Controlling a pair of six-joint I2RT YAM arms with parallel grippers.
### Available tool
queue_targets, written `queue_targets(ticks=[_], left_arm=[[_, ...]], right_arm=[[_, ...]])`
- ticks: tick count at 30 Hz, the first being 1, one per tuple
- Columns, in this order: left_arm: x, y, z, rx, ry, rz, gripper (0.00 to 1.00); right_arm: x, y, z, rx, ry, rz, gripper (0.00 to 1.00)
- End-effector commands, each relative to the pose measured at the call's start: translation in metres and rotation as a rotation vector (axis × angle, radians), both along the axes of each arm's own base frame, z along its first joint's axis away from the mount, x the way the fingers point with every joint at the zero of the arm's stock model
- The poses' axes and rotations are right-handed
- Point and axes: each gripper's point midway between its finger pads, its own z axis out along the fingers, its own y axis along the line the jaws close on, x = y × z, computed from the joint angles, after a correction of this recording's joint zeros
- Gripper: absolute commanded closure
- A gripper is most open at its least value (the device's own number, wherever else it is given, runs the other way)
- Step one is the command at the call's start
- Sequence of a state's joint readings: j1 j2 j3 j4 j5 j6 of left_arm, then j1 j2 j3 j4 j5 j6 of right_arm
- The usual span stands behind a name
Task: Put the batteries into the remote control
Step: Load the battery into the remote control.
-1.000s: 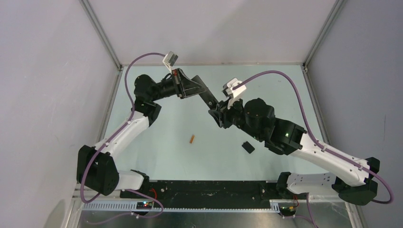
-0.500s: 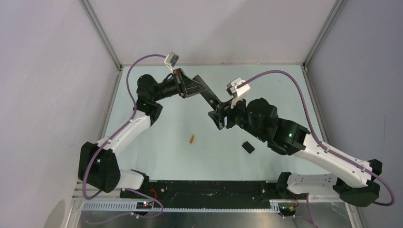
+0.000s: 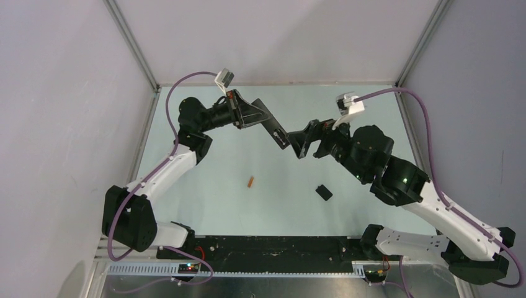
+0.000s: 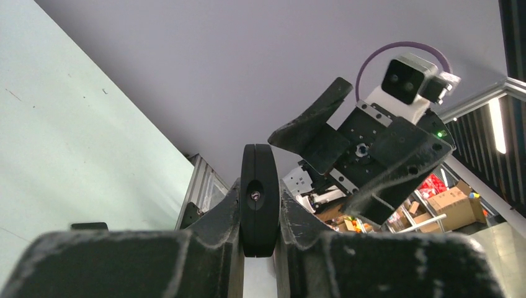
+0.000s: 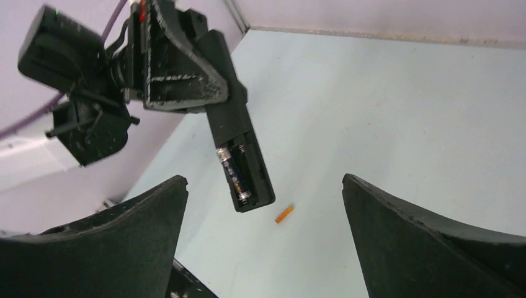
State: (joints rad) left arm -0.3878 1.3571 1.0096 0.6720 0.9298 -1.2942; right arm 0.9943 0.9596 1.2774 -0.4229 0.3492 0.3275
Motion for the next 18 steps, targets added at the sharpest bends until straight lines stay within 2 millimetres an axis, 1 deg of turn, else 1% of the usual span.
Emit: queue_targets(ticks=[1,4,7,8,15,18], left_arm=[[-0.007,0.004,0.02,-0.033,-0.053,-0.003,1.0],[-0.007,0.005,0.023,-0.039,-0.055,0.006,1.0],[-0.006,0.005,0.023,-0.041,-0.051,0.01,1.0],[-0.006,0.005,0.023,-0.041,-0.05,0.011,1.0],[-0.005,0.005,0.019,-0.038,-0.041,0.017,1.0],[-0.005,0.005,0.019,-0.039,-0.042,0.019,1.0]], right_arm=[[0.005,-0.006,0.003,0.231,0.177,-0.088,0.01],[0.006,0.0,-0.004,0.349,0.311,-0.107,0.0],[0.007,0.007,-0.007,0.417,0.382,-0.112,0.01],[0.006,0.013,-0.009,0.436,0.413,-0.105,0.01],[0.008,0.034,-0.024,0.495,0.547,-0.096,0.0],[0.009,0.041,-0.025,0.515,0.569,-0.087,0.01]])
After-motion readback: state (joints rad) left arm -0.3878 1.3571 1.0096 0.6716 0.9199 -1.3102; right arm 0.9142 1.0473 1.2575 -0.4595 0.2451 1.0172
